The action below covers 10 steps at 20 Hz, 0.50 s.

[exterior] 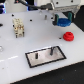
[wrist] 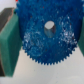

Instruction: Insert the blue gear onto the right peg, followed by the red gear

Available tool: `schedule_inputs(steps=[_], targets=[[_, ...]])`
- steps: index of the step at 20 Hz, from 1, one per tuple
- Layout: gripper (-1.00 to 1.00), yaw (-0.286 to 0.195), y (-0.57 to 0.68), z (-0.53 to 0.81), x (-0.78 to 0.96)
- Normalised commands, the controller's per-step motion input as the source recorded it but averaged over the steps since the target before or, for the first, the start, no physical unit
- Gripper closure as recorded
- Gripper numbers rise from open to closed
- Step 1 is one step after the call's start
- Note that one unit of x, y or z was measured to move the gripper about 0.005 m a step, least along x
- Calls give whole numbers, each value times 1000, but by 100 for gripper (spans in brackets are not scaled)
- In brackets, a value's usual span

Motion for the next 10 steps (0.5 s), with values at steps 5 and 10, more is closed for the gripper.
schedule_inputs(steps=[5,10], targets=[[100,0,-265,317,795],[100,0,-235,274,804]])
